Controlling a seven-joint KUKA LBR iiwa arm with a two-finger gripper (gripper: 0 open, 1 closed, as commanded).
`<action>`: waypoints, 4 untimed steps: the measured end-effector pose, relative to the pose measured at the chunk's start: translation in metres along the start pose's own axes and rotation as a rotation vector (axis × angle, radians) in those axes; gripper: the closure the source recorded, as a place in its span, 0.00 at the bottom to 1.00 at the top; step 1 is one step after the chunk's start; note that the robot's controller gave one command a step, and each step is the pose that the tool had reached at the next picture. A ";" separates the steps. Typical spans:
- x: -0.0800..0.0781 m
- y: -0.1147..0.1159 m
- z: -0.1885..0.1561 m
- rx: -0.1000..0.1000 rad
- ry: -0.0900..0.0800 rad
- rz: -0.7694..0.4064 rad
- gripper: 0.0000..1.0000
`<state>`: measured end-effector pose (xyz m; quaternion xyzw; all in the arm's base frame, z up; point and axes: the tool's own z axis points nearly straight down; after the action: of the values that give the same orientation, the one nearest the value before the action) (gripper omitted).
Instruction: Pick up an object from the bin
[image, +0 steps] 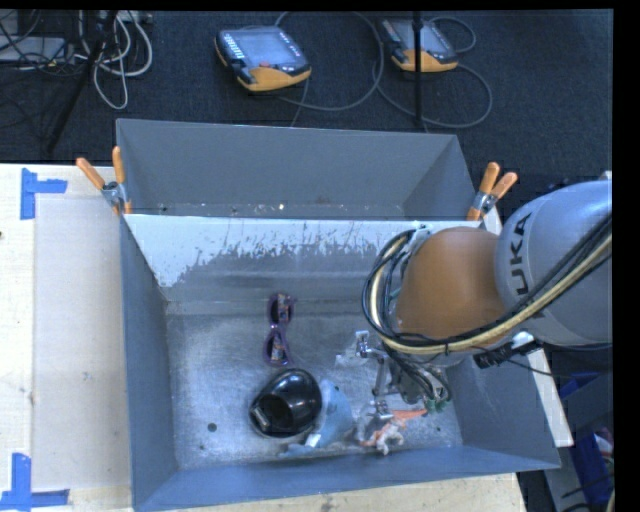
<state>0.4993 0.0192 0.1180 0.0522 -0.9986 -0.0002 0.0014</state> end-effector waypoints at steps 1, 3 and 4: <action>0.009 0.037 0.030 0.003 -0.002 -0.043 0.00; 0.013 -0.050 0.043 0.000 -0.011 -0.145 1.00; 0.013 -0.049 0.041 0.000 -0.010 -0.144 1.00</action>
Offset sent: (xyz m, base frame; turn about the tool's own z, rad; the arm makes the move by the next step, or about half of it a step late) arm -0.0114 -0.0522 -0.0480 -0.1457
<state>0.4912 -0.0314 0.0774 0.1241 -0.9923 -0.0008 -0.0035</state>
